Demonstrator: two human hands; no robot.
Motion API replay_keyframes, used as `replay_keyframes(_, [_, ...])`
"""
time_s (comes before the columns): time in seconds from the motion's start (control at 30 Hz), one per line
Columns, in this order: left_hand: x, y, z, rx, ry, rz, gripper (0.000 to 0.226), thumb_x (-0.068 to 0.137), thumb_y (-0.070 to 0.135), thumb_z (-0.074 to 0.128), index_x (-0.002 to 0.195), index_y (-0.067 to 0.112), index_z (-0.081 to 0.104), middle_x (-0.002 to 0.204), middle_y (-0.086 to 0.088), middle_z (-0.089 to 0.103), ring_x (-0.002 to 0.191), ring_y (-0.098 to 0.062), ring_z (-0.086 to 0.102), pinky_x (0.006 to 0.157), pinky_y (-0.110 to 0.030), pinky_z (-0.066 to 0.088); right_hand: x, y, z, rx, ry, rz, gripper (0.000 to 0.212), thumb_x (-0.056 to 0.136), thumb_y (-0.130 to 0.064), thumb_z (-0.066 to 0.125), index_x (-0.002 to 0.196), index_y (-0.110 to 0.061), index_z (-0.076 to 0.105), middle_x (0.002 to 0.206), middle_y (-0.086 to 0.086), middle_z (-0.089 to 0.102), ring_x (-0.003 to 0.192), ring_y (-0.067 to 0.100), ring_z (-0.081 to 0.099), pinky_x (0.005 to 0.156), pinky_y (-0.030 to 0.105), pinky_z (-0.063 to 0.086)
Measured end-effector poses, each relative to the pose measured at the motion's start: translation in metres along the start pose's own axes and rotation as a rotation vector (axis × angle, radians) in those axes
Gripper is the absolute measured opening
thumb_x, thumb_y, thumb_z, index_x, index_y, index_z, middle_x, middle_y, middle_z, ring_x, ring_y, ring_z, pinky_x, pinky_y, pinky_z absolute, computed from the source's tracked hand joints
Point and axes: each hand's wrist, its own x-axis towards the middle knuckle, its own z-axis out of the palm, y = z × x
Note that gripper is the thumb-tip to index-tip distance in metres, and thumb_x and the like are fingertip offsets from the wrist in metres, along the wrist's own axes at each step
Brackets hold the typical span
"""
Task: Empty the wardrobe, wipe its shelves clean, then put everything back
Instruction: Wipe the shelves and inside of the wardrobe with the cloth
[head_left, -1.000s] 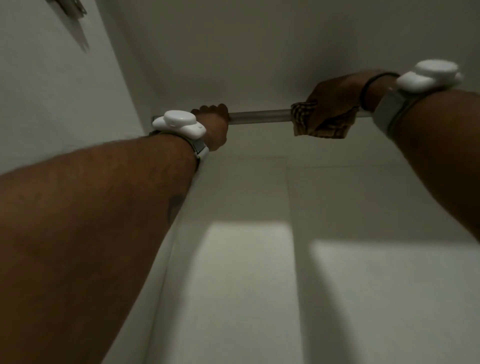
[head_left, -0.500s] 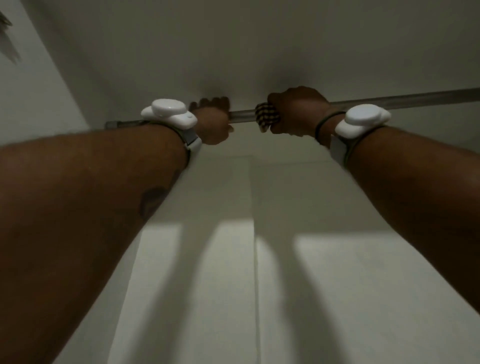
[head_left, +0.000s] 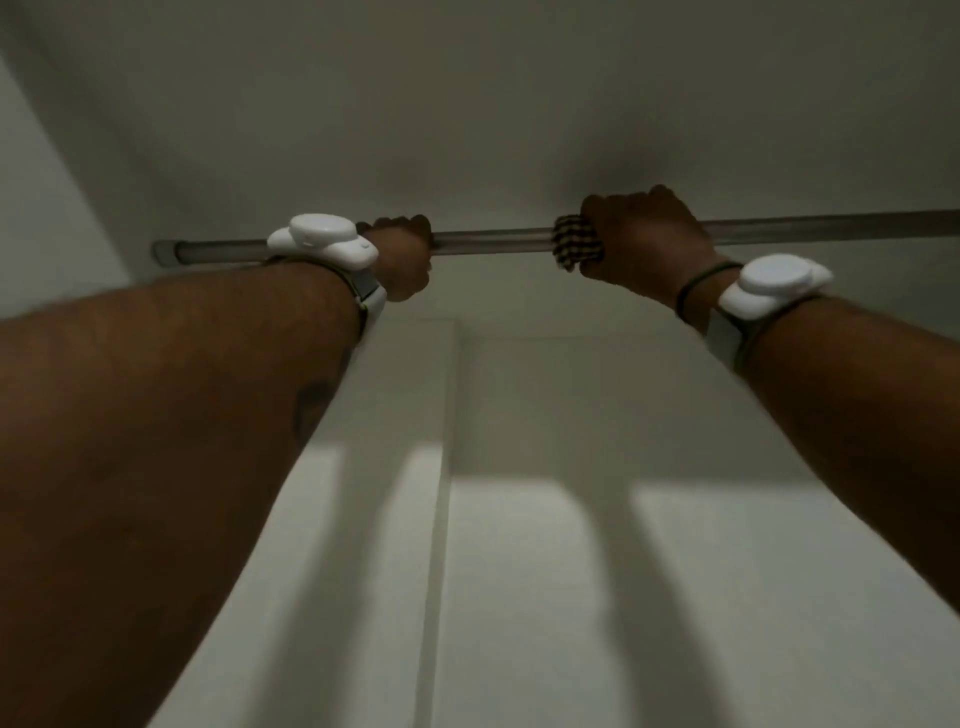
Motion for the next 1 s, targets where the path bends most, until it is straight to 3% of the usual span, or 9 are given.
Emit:
replay_keyframes(0.1, [-0.002,0.0,0.0,0.012,-0.002,-0.019,0.018,0.096,0.016,0.059,0.112,0.01,0.053,0.097,-0.006,0.053,0.094,-0.033,0.057,0.085,-0.039,0.042,0.018,0.021,-0.051,0.347,-0.522,0.143,0.018,0.083,-0.04,0.072,0.082,-0.022,0.072,0.067,0.004,0.072,0.055,0.021,0.067,0.054,0.03,0.052])
replay_keyframes(0.17, [0.001,0.002,0.0,0.021,0.006,-0.033,0.014,0.096,0.016,0.059,0.106,0.013,0.05,0.095,-0.005,0.052,0.087,-0.029,0.051,0.085,-0.04,0.042,0.022,0.041,-0.066,0.411,-0.694,0.186,0.02,0.086,-0.039,0.075,0.081,-0.02,0.073,0.061,0.002,0.071,0.053,0.019,0.067,0.053,0.028,0.052])
replay_keyframes(0.23, [0.001,0.003,0.0,0.016,0.0,-0.039,0.014,0.096,0.016,0.059,0.102,0.016,0.046,0.097,-0.006,0.052,0.086,-0.028,0.049,0.085,-0.04,0.042,0.01,0.055,-0.058,0.369,-0.591,0.184,0.017,0.086,-0.036,0.076,0.08,-0.021,0.07,0.061,0.001,0.07,0.051,0.018,0.067,0.052,0.028,0.05])
replay_keyframes(0.37, [0.0,0.005,0.002,0.031,0.0,-0.073,0.014,0.097,0.017,0.058,0.101,0.014,0.045,0.103,-0.011,0.056,0.088,-0.03,0.049,0.085,-0.041,0.041,-0.037,0.067,0.015,-0.08,0.218,0.04,0.032,0.075,-0.024,0.077,0.095,-0.012,0.054,0.076,0.012,0.063,0.067,0.035,0.062,0.075,0.042,0.046])
replay_keyframes(0.43, [-0.001,0.013,-0.001,0.061,0.011,-0.142,0.013,0.097,0.018,0.056,0.106,0.012,0.049,0.111,-0.015,0.059,0.097,-0.035,0.054,0.095,-0.044,0.042,-0.039,0.073,0.031,-0.155,0.357,0.048,0.034,0.073,-0.022,0.075,0.096,-0.01,0.054,0.076,0.014,0.06,0.068,0.036,0.059,0.077,0.044,0.044])
replay_keyframes(0.6, [0.006,0.075,-0.013,0.136,-0.066,-0.226,0.044,0.094,0.031,0.058,0.13,0.008,0.044,0.13,-0.019,0.051,0.126,-0.042,0.045,0.115,-0.053,0.025,-0.031,0.076,0.016,-0.059,0.259,0.019,0.033,0.075,-0.021,0.072,0.101,-0.008,0.056,0.083,0.016,0.063,0.073,0.04,0.061,0.082,0.047,0.043])
replay_keyframes(0.73, [0.021,0.181,-0.018,-0.048,-0.046,0.098,0.04,0.095,0.032,0.06,0.128,0.014,0.046,0.128,-0.012,0.057,0.119,-0.035,0.054,0.106,-0.045,0.034,-0.027,0.073,-0.012,0.057,-0.096,0.067,0.029,0.083,-0.029,0.069,0.103,-0.014,0.055,0.085,0.003,0.061,0.077,0.032,0.06,0.076,0.037,0.042])
replay_keyframes(0.9, [0.029,0.226,-0.01,-0.034,0.049,0.075,0.032,0.097,0.025,0.058,0.124,0.011,0.05,0.122,-0.013,0.06,0.112,-0.035,0.057,0.099,-0.043,0.037,-0.03,0.118,-0.06,0.344,-0.608,0.204,0.021,0.084,-0.037,0.076,0.083,-0.016,0.073,0.071,0.007,0.074,0.061,0.022,0.072,0.049,0.027,0.053])
replay_keyframes(1.0, [0.029,0.215,-0.012,-0.068,0.073,0.112,0.03,0.1,0.03,0.056,0.122,0.01,0.05,0.118,-0.014,0.061,0.107,-0.037,0.059,0.096,-0.043,0.04,-0.059,0.146,-0.039,0.194,-0.304,0.194,0.019,0.083,-0.027,0.072,0.094,-0.013,0.065,0.081,0.01,0.072,0.072,0.031,0.07,0.066,0.036,0.054])
